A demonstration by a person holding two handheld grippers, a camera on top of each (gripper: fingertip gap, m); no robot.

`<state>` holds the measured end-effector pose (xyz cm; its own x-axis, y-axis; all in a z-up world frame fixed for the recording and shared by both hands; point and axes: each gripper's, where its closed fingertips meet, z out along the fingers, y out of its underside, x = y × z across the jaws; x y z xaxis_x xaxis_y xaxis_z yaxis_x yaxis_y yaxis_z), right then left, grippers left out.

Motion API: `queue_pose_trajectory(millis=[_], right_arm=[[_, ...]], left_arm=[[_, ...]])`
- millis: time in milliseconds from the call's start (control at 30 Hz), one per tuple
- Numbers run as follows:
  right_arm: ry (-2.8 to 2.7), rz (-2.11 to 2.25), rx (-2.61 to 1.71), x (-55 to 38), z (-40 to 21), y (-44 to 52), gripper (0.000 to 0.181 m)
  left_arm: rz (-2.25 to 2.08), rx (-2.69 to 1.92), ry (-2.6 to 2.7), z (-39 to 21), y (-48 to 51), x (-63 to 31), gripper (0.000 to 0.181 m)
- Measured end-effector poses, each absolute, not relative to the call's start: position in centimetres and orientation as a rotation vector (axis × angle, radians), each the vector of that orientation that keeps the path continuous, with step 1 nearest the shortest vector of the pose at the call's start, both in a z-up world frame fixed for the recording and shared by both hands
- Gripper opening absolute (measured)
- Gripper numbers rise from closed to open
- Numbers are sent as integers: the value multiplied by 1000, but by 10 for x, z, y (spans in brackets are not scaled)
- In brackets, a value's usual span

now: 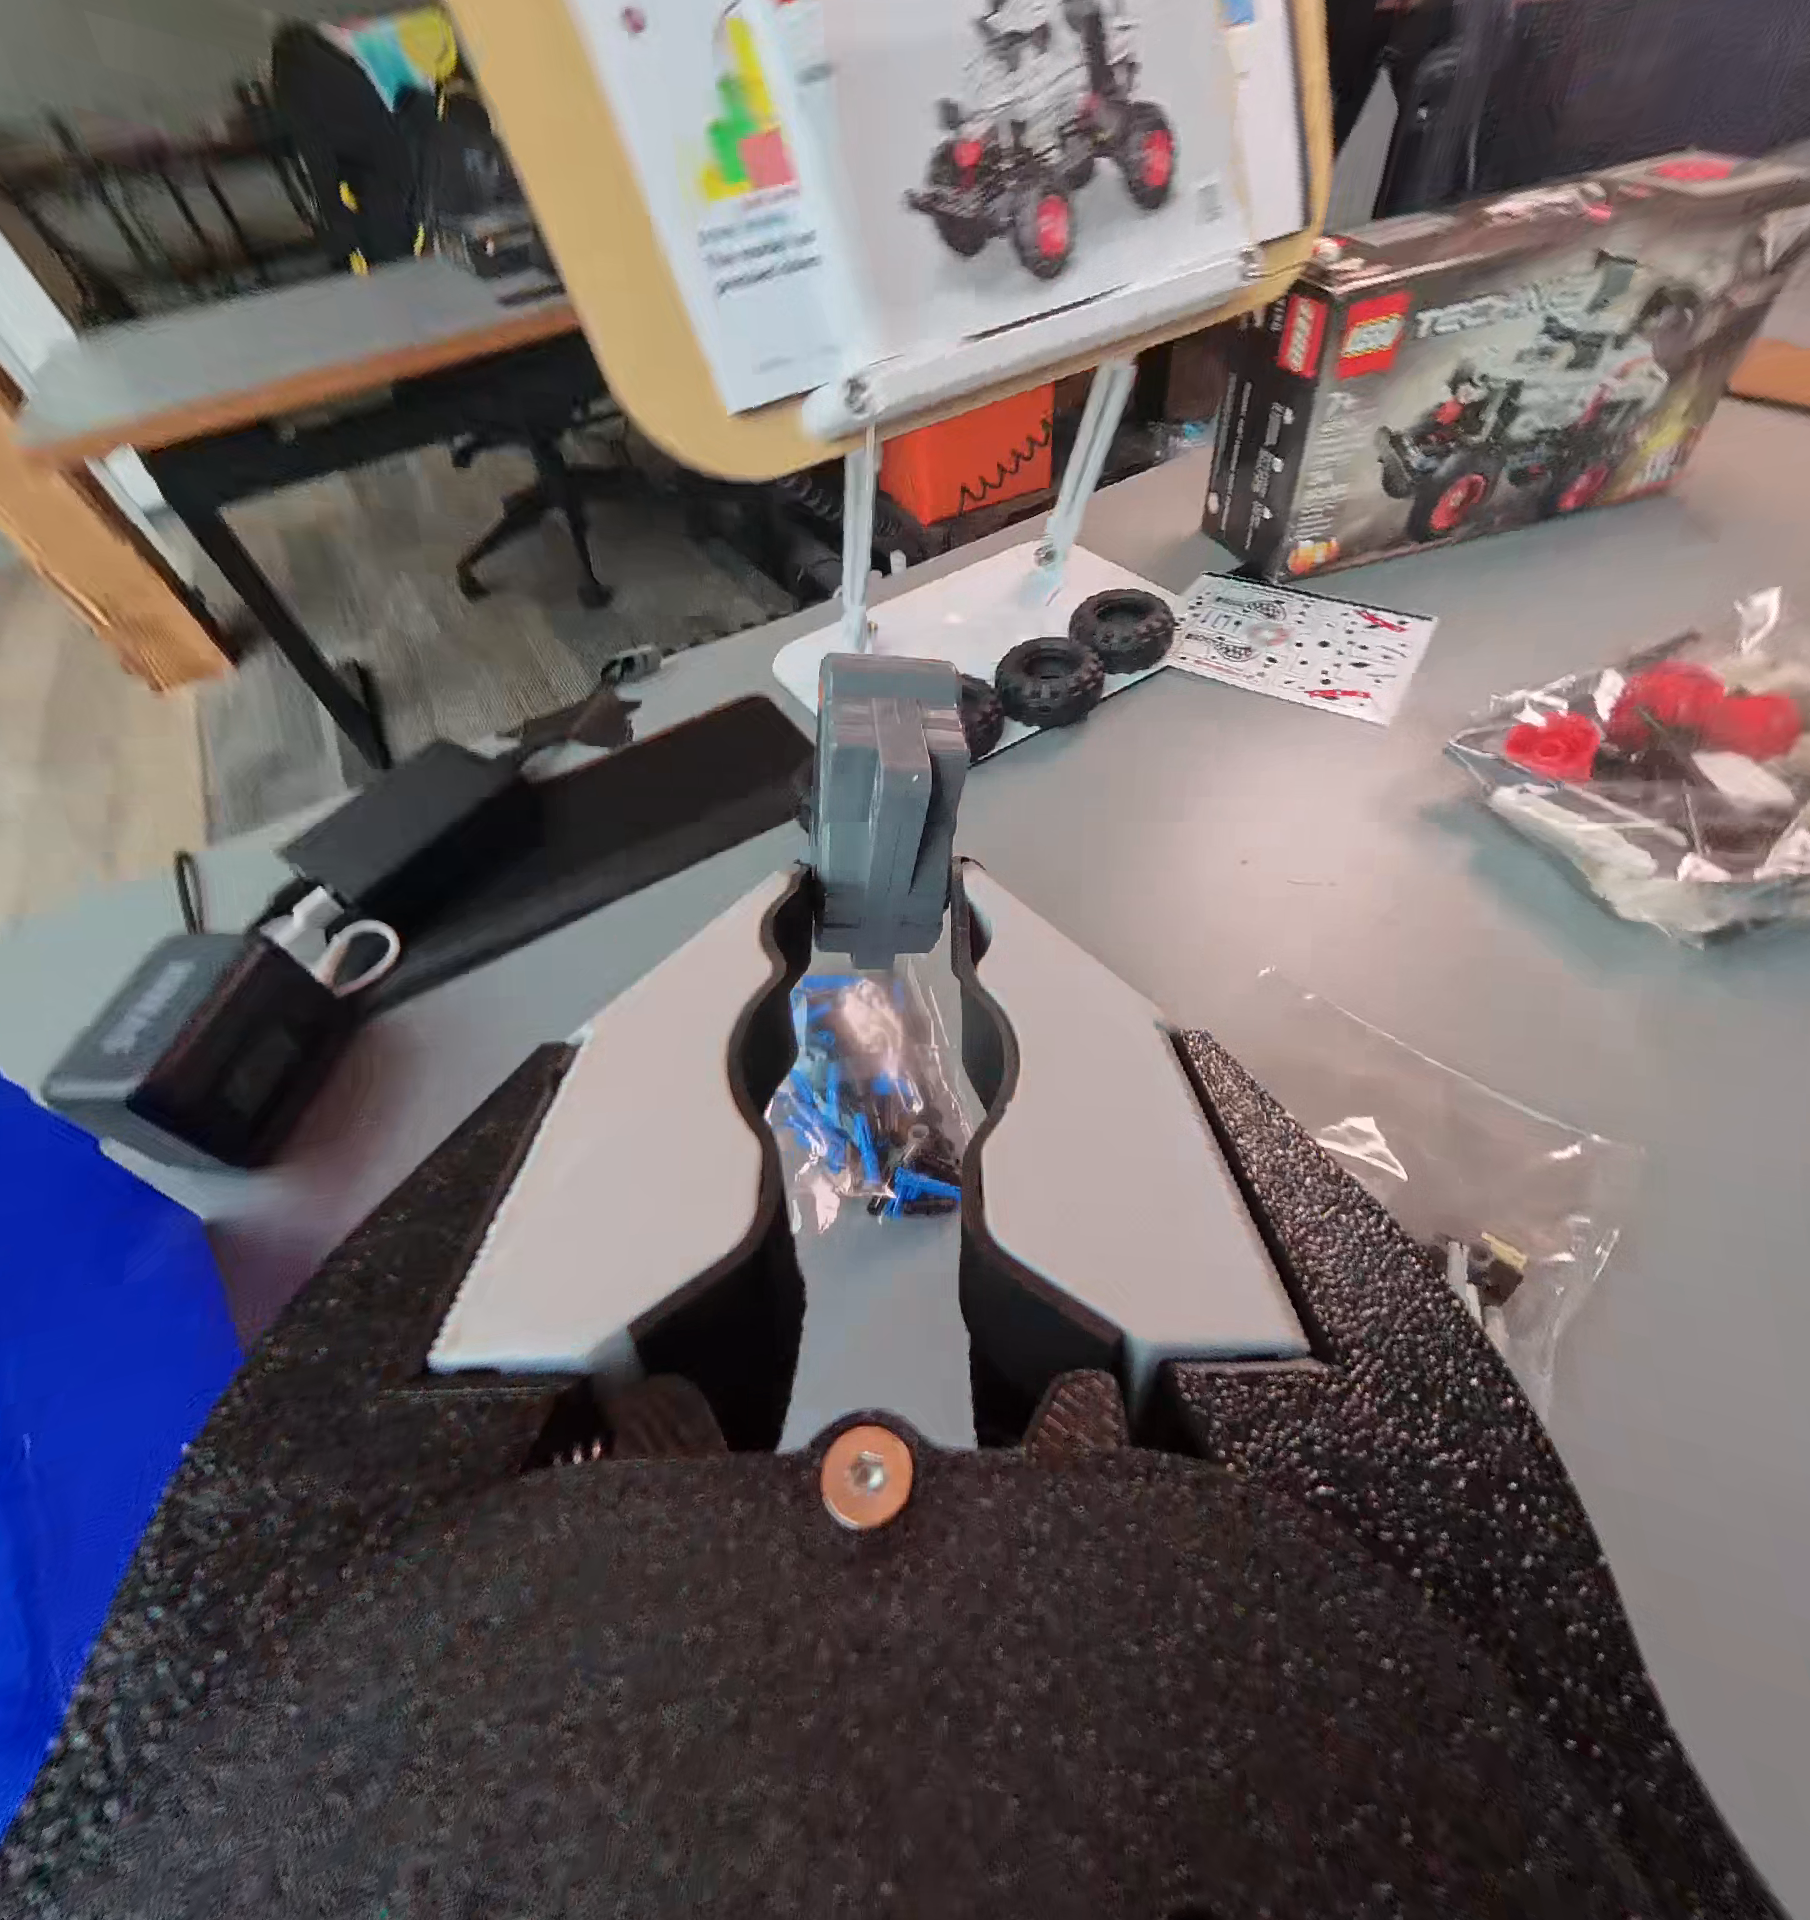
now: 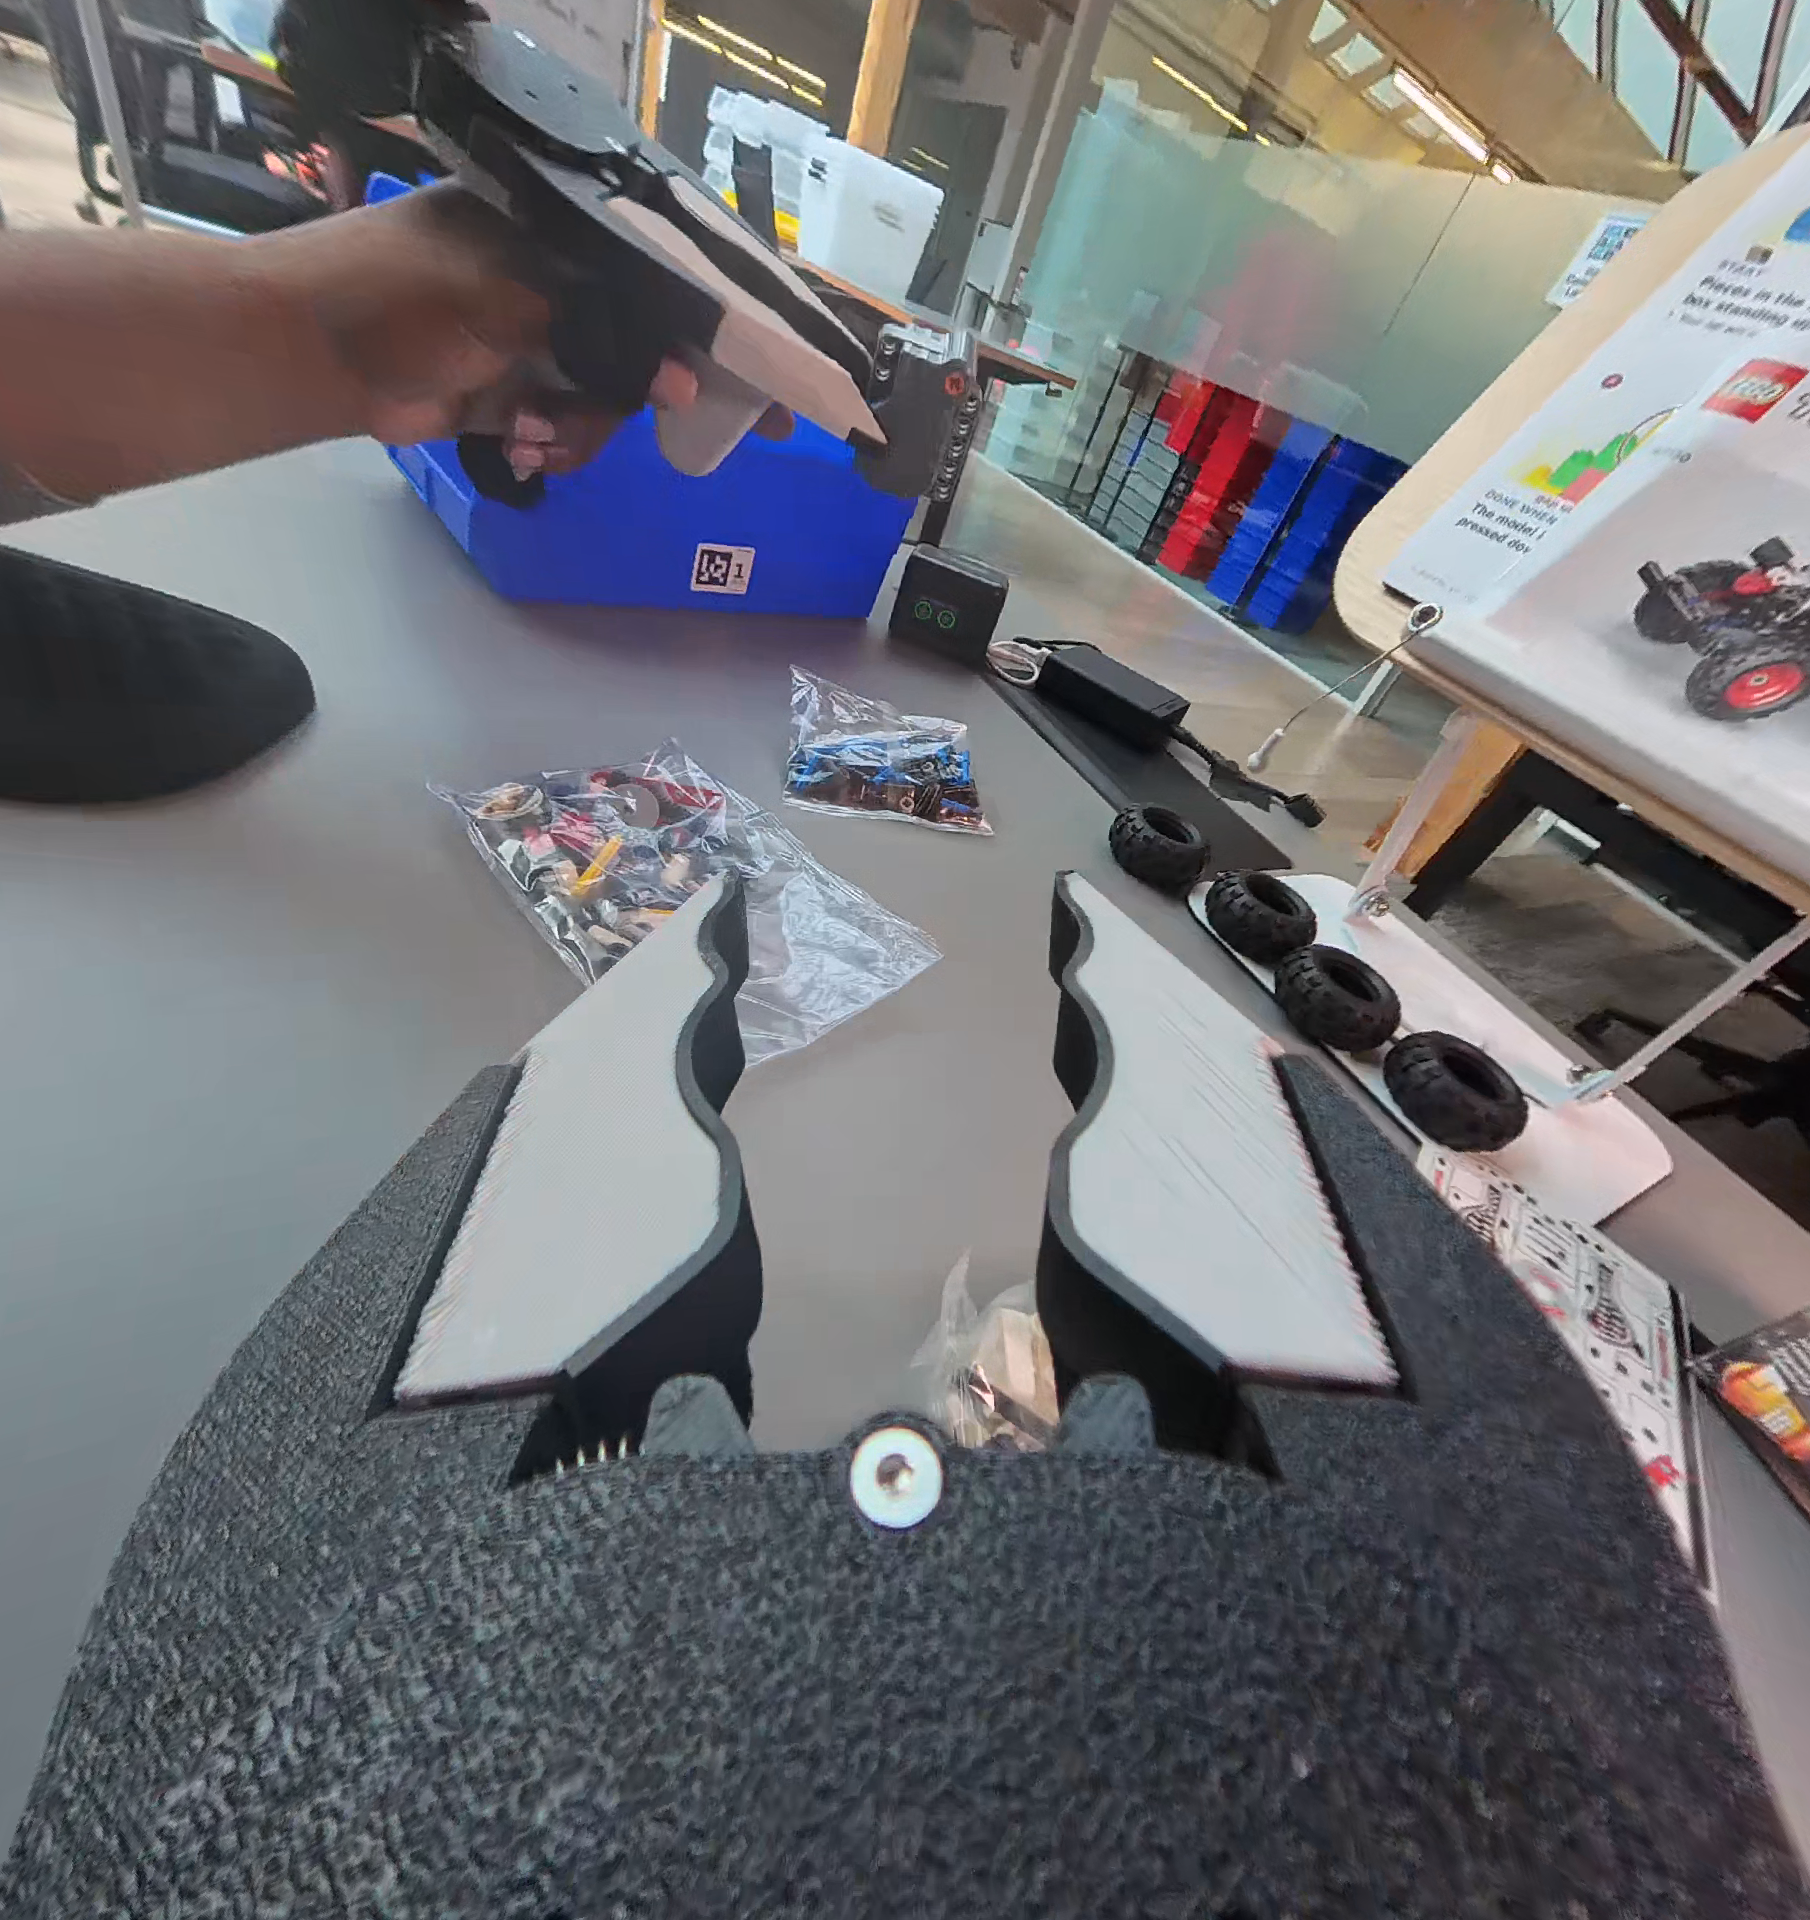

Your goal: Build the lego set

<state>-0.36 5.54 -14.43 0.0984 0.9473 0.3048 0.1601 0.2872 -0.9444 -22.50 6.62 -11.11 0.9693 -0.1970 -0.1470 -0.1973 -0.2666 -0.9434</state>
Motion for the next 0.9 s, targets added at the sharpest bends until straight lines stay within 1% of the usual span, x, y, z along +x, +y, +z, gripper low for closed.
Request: queue_pose_trajectory(millis=[133, 300, 367, 500, 633, 700, 800, 900], right_arm=[[-1374, 846, -1179, -6, -155, 55, 53], [-1404, 825, -1194, -9, -165, 53, 50], [-1422, 790, -1197, -10, -170, 54, 49], [-1448, 744, -1192, -10, -177, 55, 48], [-1459, 700, -1180, -9, -178, 58, 47], [-1453, 704, -1182, -8, -176, 59, 47], [-1429, 730, -1187, -6, -170, 61, 47], [-1375, 744, -1198, -1, -159, 68, 47]], left_arm=[[-215, -2002, 56, -136, 89, -266, 26], [-252, -2211, -5, -184, 150, -286, 25], [-103, -2287, 46, -205, 177, -299, 25], [374, -2346, 282, -233, 220, -328, 25], [644, -2311, 580, -248, 241, -320, 27], [602, -2346, 627, -253, 241, -307, 27], [429, -2369, 652, -253, 234, -283, 27], [313, -2375, 610, -244, 225, -275, 31]])
